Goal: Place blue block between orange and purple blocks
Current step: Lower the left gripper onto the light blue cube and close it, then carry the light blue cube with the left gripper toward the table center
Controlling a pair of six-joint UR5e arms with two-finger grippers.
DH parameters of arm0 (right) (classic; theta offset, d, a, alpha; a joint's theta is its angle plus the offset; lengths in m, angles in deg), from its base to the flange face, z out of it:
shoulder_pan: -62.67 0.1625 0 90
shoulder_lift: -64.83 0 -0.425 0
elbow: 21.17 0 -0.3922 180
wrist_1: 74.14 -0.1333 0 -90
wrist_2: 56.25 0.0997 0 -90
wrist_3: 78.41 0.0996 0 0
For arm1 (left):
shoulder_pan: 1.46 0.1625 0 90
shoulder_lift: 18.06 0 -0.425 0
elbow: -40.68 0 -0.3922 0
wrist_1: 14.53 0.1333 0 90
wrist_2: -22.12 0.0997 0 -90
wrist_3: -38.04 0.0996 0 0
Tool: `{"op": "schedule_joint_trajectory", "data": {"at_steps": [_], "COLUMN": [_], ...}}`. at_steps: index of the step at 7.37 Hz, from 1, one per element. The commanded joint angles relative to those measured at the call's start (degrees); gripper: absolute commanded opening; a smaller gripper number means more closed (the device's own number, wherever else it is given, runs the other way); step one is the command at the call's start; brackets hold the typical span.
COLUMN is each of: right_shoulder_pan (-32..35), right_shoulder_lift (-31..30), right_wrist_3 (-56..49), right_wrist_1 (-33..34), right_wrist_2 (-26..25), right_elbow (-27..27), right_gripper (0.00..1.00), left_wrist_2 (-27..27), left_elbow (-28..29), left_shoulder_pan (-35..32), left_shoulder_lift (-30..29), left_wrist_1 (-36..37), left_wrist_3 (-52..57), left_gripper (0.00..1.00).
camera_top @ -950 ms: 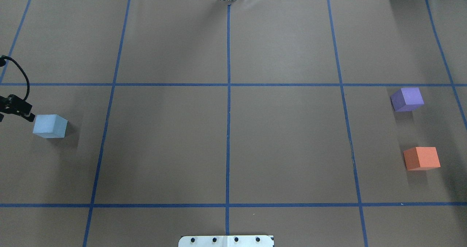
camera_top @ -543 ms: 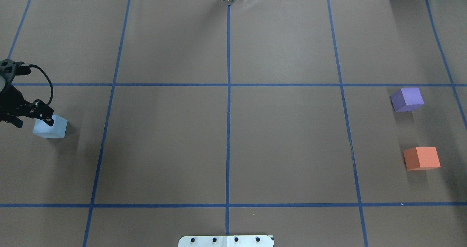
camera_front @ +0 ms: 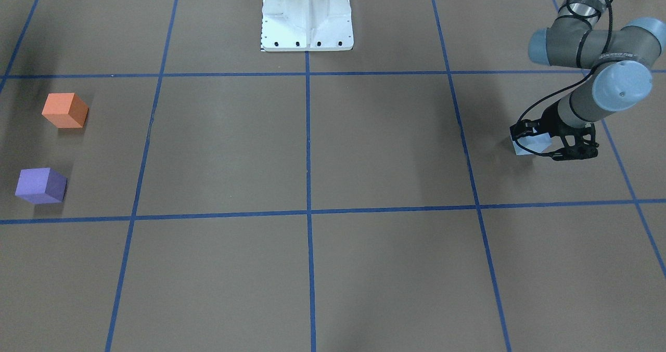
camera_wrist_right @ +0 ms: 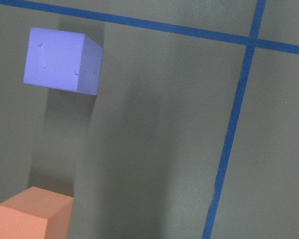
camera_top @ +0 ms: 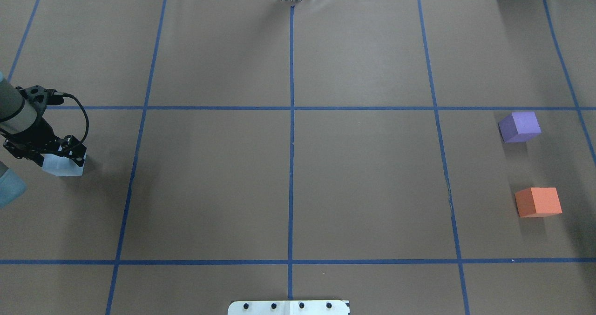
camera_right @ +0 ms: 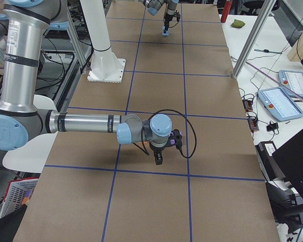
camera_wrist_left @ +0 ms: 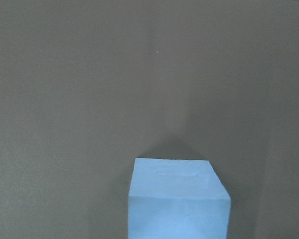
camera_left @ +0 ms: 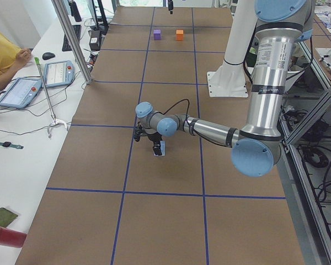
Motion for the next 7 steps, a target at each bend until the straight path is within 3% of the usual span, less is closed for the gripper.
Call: {"op": "schedule_joint_trajectory", "data": {"at_steps": [1,2,3,5,7], "right_shoulder_pan": [-0.5,-0.9,-1.0,-1.0,-0.9], "right_shoulder_lift": [0.1,0.1,0.3,0.3,0.2], "right_wrist_3": [0.1,0.2,0.2,0.0,-0.4], "right_wrist_1": [0.0,0.0,0.0,-0.1,-1.6], "right_wrist_2": [0.0,-0.1,0.0,0.6,2.6], "right_elbow": [-0.1,-0.1,-0.1,-0.1,0.0], "right_gripper": [1.00,1.00,1.00,1.00,1.00], "left_wrist_2": [0.5,0.4,-0.1,0.2,1.2], "left_elbow": [1.9,1.7,0.8,-7.3,-7.7], "left_shoulder_pan": [0.7,0.6,0.6,0.6,8.5], "left_shoulder_lift": [-0.6,-0.4,-0.6,-2.6,-19.0], "left_wrist_1": [-2.3,-3.2,-3.3,-2.6,3.8], "left_wrist_3": [0.8,0.8,0.8,-0.4,-13.4], "left_gripper": [0.90,0.53,0.01,0.00,0.00]}}
